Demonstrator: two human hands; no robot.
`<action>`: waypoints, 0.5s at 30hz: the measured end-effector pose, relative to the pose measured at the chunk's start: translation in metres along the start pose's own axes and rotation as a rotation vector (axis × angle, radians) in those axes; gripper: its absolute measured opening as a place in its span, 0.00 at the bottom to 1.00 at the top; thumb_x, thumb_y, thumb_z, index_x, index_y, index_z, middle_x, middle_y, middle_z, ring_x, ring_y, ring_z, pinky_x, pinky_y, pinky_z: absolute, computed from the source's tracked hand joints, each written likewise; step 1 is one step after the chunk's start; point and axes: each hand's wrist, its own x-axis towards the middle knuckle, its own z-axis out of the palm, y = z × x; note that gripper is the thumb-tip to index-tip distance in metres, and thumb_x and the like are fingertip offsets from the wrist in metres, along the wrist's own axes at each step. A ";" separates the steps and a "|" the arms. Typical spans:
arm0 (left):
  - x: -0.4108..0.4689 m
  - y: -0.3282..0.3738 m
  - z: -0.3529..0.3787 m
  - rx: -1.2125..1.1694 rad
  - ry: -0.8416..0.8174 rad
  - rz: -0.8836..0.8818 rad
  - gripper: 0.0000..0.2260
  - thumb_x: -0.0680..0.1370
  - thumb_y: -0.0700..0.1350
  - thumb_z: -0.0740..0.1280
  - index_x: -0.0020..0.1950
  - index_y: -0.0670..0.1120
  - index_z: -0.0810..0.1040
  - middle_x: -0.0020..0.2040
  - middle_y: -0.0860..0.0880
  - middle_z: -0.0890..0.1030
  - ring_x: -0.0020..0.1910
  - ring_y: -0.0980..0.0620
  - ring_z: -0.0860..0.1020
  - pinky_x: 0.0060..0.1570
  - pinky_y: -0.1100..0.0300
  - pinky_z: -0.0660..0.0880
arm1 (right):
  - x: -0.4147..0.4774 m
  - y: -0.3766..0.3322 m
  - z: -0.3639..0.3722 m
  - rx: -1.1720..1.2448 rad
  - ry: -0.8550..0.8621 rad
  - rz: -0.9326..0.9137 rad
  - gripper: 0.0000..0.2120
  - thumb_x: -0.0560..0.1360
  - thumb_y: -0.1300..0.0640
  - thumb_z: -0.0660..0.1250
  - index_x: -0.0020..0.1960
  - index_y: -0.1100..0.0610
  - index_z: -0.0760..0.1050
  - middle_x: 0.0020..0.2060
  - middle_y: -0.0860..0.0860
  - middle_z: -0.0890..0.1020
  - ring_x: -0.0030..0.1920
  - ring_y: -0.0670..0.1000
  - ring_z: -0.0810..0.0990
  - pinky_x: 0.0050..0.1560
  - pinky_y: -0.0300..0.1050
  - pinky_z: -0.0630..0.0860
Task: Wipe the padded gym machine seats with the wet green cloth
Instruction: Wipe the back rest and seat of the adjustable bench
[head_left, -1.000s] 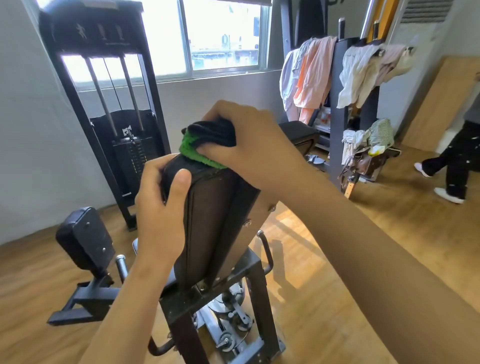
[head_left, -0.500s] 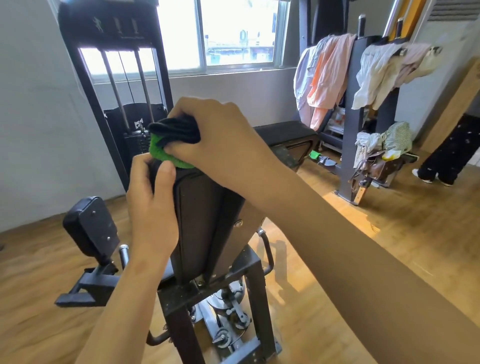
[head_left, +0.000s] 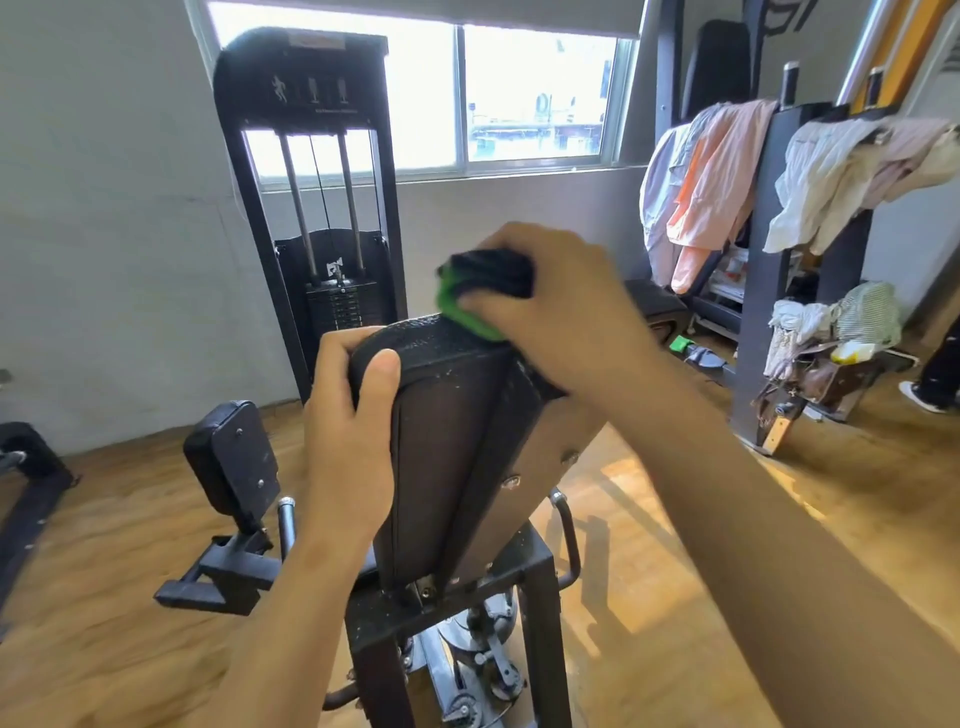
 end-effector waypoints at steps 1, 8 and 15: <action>0.001 0.000 0.001 -0.010 0.010 0.006 0.08 0.72 0.57 0.59 0.47 0.56 0.73 0.42 0.57 0.75 0.42 0.57 0.73 0.44 0.58 0.71 | -0.004 -0.010 0.009 0.014 -0.029 -0.055 0.10 0.72 0.53 0.73 0.53 0.51 0.79 0.43 0.45 0.80 0.44 0.43 0.76 0.42 0.27 0.68; -0.001 -0.005 0.008 0.009 0.089 0.055 0.10 0.73 0.56 0.57 0.48 0.55 0.73 0.39 0.63 0.76 0.41 0.59 0.73 0.44 0.61 0.71 | -0.017 -0.004 0.016 -0.015 0.033 -0.181 0.12 0.73 0.50 0.71 0.54 0.54 0.78 0.44 0.47 0.79 0.45 0.45 0.74 0.44 0.31 0.67; -0.005 -0.004 0.014 0.021 0.122 0.063 0.12 0.76 0.51 0.57 0.53 0.47 0.71 0.43 0.58 0.75 0.42 0.64 0.74 0.41 0.73 0.71 | -0.015 0.046 -0.025 -0.089 0.163 0.050 0.10 0.73 0.55 0.72 0.54 0.54 0.78 0.46 0.49 0.80 0.49 0.49 0.77 0.52 0.44 0.73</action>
